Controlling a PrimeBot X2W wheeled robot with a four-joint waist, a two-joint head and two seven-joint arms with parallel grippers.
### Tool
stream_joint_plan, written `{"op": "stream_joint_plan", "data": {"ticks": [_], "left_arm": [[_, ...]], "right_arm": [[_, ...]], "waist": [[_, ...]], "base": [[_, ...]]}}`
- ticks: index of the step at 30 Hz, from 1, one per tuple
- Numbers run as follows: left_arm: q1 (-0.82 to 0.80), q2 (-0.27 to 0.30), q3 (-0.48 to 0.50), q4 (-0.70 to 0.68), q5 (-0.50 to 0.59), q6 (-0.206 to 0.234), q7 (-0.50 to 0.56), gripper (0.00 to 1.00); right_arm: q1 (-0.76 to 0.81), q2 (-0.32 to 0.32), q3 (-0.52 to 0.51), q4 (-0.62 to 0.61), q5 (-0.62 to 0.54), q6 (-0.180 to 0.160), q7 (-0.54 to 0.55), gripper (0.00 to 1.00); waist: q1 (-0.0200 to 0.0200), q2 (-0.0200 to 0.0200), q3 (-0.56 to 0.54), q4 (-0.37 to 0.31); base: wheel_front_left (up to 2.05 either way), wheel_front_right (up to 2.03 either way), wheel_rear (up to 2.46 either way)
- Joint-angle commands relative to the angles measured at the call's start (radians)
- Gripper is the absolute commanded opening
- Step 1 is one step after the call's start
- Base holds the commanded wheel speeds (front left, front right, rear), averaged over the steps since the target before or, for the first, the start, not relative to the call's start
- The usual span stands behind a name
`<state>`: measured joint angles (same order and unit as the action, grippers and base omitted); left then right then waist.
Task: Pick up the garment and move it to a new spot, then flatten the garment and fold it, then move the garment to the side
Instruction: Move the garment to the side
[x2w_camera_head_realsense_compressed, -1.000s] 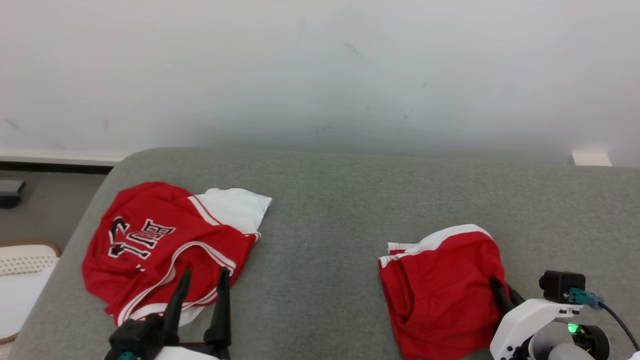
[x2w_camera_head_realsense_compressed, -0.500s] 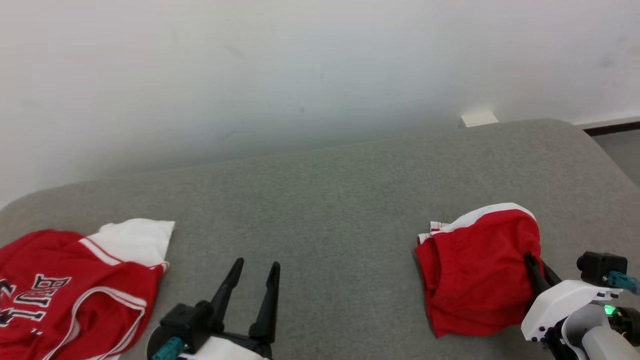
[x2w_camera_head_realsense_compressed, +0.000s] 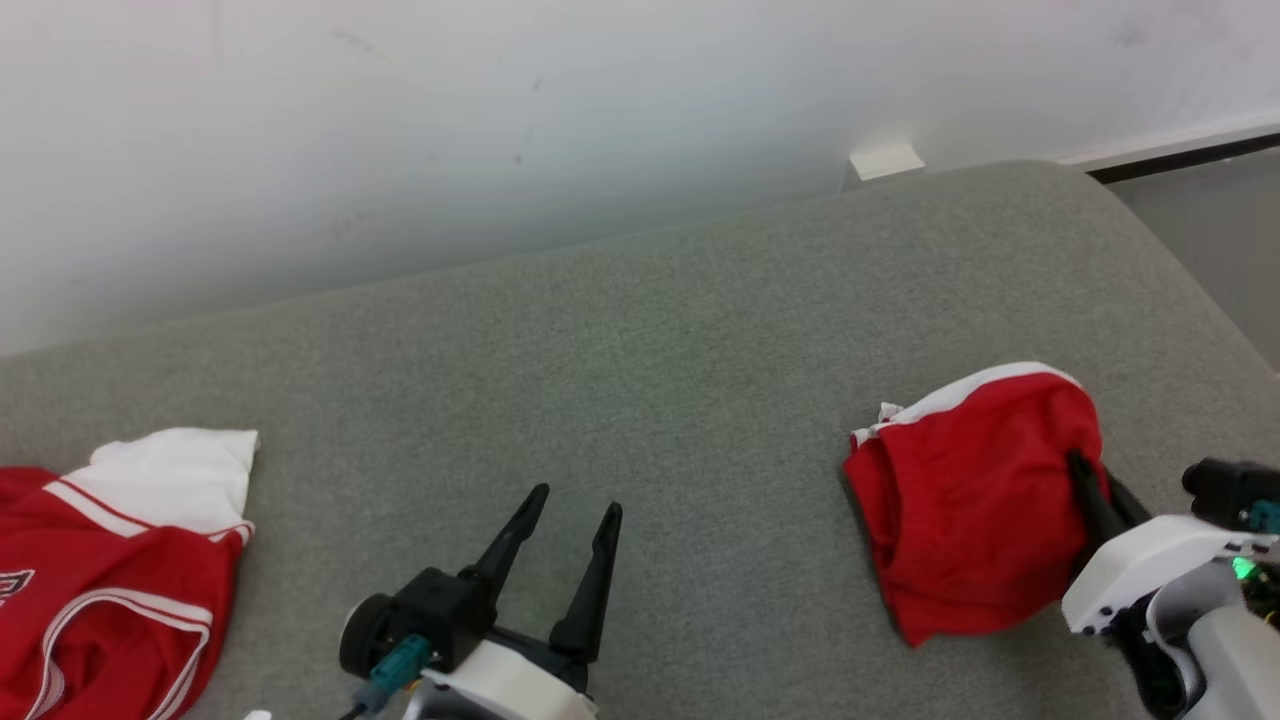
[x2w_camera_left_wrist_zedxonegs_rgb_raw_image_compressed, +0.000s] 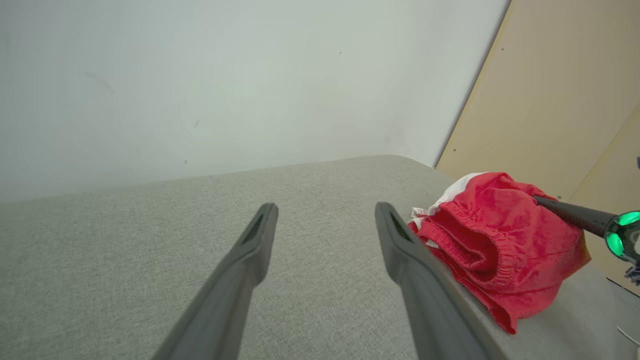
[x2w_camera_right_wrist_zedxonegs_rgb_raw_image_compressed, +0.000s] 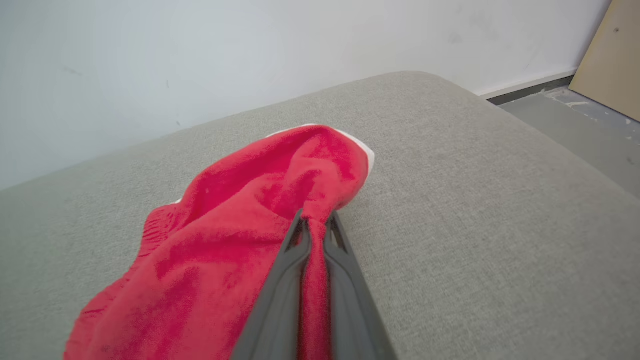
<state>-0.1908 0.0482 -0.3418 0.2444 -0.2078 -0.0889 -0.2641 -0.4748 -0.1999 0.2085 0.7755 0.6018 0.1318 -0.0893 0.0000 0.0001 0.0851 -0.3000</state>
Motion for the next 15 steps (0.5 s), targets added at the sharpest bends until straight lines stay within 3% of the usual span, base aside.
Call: {"op": "stream_joint_plan", "data": {"ticks": [1,6,15], "left_arm": [[-0.017,0.005,0.000,0.002,0.010,-0.004,0.000,1.00],[-0.059,0.016,0.000,0.005,0.034,-0.012,0.000,1.00],[-0.122,0.032,0.003,-0.007,0.057,-0.023,0.000,1.00]], "right_arm": [[-0.036,-0.027,0.004,-0.005,-0.009,-0.002,-0.003,0.00],[-0.136,-0.090,0.013,0.007,-0.020,-0.002,0.004,0.00],[-0.306,-0.271,-0.001,0.110,0.006,-0.002,0.008,0.00]], "waist": [[0.0000,-0.0001,0.040,0.020],[0.0000,-0.0001,0.143,0.063],[0.0000,-0.0001,0.292,0.129]], "base": [[0.00,0.00,0.00],[0.00,0.00,0.00],[0.00,0.00,0.00]]}}
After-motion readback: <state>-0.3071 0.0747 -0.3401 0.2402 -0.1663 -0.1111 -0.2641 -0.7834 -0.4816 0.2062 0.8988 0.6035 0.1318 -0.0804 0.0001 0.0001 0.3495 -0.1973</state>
